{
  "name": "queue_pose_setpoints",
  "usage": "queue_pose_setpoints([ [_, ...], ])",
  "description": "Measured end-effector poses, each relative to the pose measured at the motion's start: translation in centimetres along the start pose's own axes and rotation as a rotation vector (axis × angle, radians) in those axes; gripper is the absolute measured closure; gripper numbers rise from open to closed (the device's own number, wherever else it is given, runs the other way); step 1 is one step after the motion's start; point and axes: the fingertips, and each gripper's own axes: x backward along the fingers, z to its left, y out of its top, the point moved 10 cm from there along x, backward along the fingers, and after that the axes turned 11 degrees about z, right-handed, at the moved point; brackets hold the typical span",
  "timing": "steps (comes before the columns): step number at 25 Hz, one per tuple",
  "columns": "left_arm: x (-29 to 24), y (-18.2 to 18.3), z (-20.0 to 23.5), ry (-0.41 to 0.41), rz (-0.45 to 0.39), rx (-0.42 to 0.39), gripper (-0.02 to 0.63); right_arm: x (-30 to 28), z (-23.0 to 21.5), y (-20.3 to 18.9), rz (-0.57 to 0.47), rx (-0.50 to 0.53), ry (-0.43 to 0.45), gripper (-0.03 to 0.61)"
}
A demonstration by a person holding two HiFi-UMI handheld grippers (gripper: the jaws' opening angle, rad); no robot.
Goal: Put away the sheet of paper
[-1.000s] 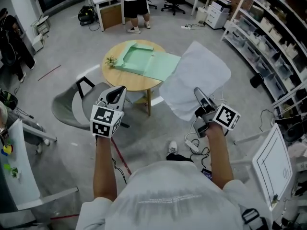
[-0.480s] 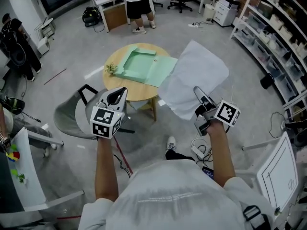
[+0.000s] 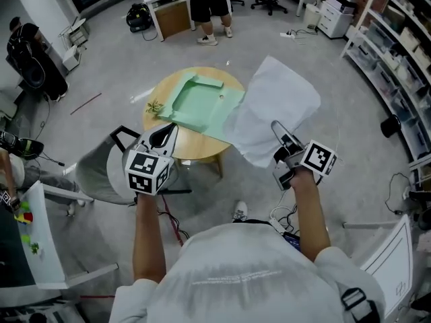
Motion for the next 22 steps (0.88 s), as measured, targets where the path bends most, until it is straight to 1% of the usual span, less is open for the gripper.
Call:
queue_pose_setpoints([
  [2,-1.5,0.8,0.1,0.006,0.005,0.008,0.594,-0.4,-1.5,1.4,0.016,-0.008,-0.009,0.55],
  [5,-3.8,1.7,-0.1,0.007,0.013,0.044,0.594,-0.8,-3.9,3.3,0.04,-0.026,-0.023,0.549],
  [12,-7.5,1.9,0.0,0.013,0.035,0.125,0.594,-3.6,-8.1,5.7,0.121,-0.071,0.036,0.55],
  [14,-8.4,1.7,0.1,0.016,0.046,0.142,0.594,-4.8,-9.3,6.0,0.141,-0.099,0.071,0.549],
  [16,-9.2,1.1,0.6,0.022,0.061,0.154,0.594,-5.8,-10.4,5.7,0.163,-0.128,0.086,0.549],
  [20,-10.6,-0.1,2.2,0.022,0.082,0.185,0.594,-8.4,-12.7,5.3,0.212,-0.167,0.069,0.549],
  [22,-11.7,-0.8,3.3,0.015,0.093,0.2,0.594,-9.6,-14.0,4.7,0.23,-0.21,0.035,0.549],
])
